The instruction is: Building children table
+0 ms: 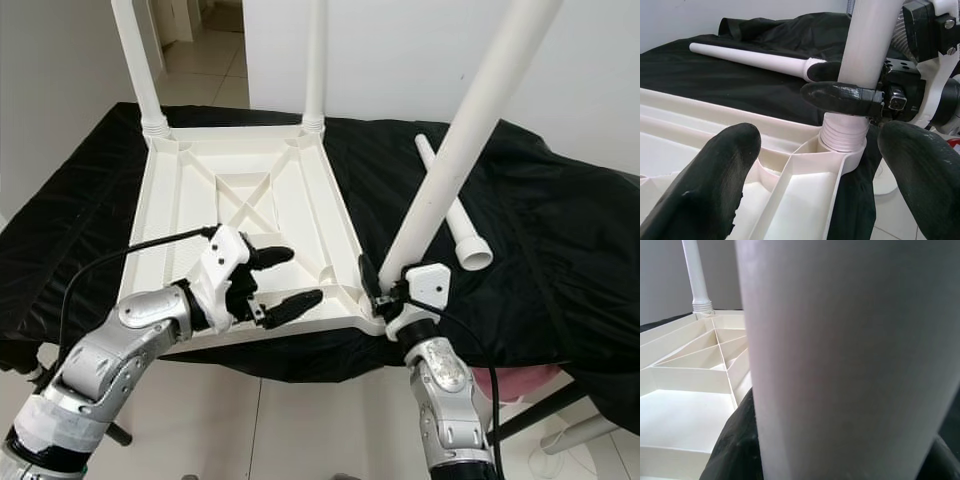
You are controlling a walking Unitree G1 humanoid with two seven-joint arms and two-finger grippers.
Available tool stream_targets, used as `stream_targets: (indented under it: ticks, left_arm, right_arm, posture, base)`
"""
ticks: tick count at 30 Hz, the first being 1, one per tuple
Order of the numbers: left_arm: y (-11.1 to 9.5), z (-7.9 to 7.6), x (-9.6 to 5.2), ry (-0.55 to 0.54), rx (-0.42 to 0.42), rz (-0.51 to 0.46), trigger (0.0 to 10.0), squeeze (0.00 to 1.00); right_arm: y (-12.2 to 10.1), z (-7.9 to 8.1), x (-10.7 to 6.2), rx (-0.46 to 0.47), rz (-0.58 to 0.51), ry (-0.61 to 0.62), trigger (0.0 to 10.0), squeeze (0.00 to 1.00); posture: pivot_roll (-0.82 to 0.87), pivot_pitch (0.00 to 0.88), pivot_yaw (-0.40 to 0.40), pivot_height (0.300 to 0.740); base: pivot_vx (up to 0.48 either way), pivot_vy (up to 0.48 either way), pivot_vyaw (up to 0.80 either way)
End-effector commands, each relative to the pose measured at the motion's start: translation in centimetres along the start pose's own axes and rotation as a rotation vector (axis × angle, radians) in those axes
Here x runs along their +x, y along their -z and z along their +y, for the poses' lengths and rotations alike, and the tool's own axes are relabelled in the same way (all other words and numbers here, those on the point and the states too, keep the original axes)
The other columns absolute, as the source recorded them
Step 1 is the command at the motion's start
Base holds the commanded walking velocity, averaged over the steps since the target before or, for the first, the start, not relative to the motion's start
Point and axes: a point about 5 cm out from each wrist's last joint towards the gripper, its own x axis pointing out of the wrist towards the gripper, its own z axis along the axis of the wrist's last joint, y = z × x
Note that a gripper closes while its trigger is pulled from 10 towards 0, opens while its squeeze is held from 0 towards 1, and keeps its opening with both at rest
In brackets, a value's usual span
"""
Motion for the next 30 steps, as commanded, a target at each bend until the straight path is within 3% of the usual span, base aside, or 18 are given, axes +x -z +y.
stream_targets:
  ticks: [1,7,10,18,22,27,30]
  left_arm:
    - [-0.4,-0.3,-0.1,0.062,0.006,-0.006,10.0,0.00]
    - [-0.5,-0.1,-0.1,0.052,0.008,-0.007,10.0,0.00]
    - [-0.6,0.1,0.0,0.047,0.013,-0.007,10.0,0.00]
    - [-0.6,0.2,-0.1,0.037,0.017,-0.006,10.0,0.00]
    - [-0.6,0.2,-0.1,0.034,0.019,-0.005,10.0,0.00]
    - [-0.7,0.3,-0.2,0.026,0.021,-0.005,10.0,0.00]
    - [-0.7,0.3,-0.3,0.023,0.022,-0.004,10.0,0.00]
  right_arm:
    - [2.3,0.2,-0.6,0.031,0.138,0.000,10.0,0.00]
    - [2.7,0.0,-0.2,0.031,0.206,0.028,10.0,0.00]
    - [2.6,0.0,0.5,0.083,0.252,0.044,10.0,0.00]
    - [2.0,0.2,1.1,0.082,0.255,0.038,10.0,0.00]
    - [2.2,0.1,0.9,0.026,0.248,0.028,10.0,0.00]
    - [2.0,0.1,-0.3,-0.141,0.164,-0.026,10.0,0.00]
    - [1.9,0.1,-0.6,-0.166,0.144,-0.040,10.0,0.00]
  posture:
    - [-0.03,0.007,-0.025,0.740]
    - [-0.03,0.005,-0.027,0.740]
    - [-0.03,0.008,-0.029,0.740]
    - [-0.03,0.011,-0.031,0.740]
    - [-0.03,0.011,-0.032,0.740]
    - [-0.03,0.014,-0.033,0.740]
    - [-0.03,0.014,-0.033,0.740]
  base:
    - [0.000,0.000,0.00]
    - [0.000,0.000,0.00]
    - [0.000,0.000,0.00]
    - [0.000,0.000,0.00]
    - [0.000,0.000,0.00]
    - [0.000,0.000,0.00]
    - [0.000,0.000,0.00]
